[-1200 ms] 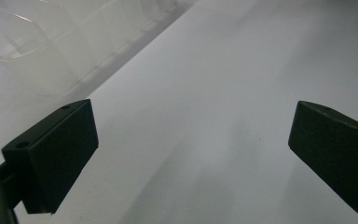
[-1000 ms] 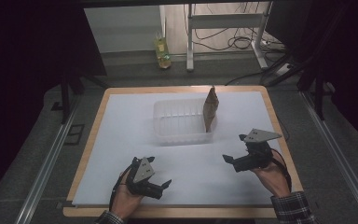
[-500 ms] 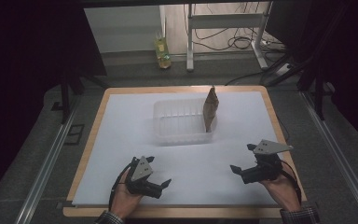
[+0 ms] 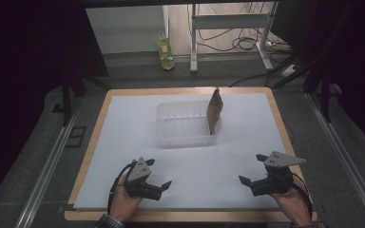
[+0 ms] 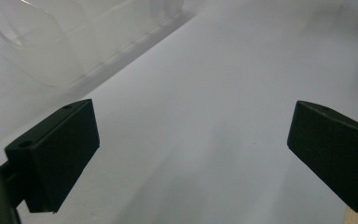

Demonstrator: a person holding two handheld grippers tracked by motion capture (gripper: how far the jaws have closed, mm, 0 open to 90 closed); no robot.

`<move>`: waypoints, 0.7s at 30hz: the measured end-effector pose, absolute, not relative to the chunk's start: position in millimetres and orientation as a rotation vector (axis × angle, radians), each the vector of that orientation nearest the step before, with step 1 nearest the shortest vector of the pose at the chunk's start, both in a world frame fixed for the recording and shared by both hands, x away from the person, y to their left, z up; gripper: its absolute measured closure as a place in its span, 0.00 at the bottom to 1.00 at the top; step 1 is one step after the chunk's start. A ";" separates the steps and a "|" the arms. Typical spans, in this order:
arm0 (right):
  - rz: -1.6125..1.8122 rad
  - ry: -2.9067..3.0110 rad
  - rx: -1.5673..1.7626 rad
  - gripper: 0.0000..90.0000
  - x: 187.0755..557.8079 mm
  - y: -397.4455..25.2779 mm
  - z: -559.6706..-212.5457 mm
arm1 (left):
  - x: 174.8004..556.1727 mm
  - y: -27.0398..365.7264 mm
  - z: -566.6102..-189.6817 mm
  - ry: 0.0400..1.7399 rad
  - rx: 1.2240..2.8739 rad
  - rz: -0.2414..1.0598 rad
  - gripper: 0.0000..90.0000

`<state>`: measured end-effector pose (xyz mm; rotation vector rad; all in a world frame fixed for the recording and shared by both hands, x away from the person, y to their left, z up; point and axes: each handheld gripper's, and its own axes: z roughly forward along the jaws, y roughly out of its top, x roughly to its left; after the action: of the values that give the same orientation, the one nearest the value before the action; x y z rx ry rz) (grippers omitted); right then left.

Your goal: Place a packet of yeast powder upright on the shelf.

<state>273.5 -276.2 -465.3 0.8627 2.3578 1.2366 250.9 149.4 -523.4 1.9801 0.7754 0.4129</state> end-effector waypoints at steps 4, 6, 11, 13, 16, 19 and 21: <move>1.240 2.354 0.876 0.00 268.1 -281.1 -469.6 | 250.8 150.4 -523.7 0.776 1.983 0.419 0.02; 1.228 2.355 0.881 0.00 265.9 -283.5 -471.7 | 250.7 150.3 -523.9 0.773 1.987 0.421 0.02; 1.197 2.355 0.891 0.00 260.3 -289.0 -479.7 | 250.5 149.3 -525.1 0.764 2.002 0.425 0.02; 1.188 2.353 0.898 0.00 258.2 -291.5 -482.5 | 250.4 148.6 -525.7 0.760 2.007 0.429 0.02; 1.176 2.347 0.901 0.00 255.7 -295.5 -486.8 | 250.4 147.7 -526.4 0.754 2.016 0.429 0.02; 1.166 2.336 0.904 0.00 255.1 -299.5 -490.6 | 250.6 147.2 -526.8 0.752 2.020 0.430 0.02; 1.166 2.335 0.915 0.00 256.0 -301.5 -492.4 | 250.7 146.4 -526.8 0.749 2.021 0.431 0.02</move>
<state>256.0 -301.5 -492.4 0.9150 2.3345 1.1655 250.7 146.4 -526.8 2.0214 0.7488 0.4314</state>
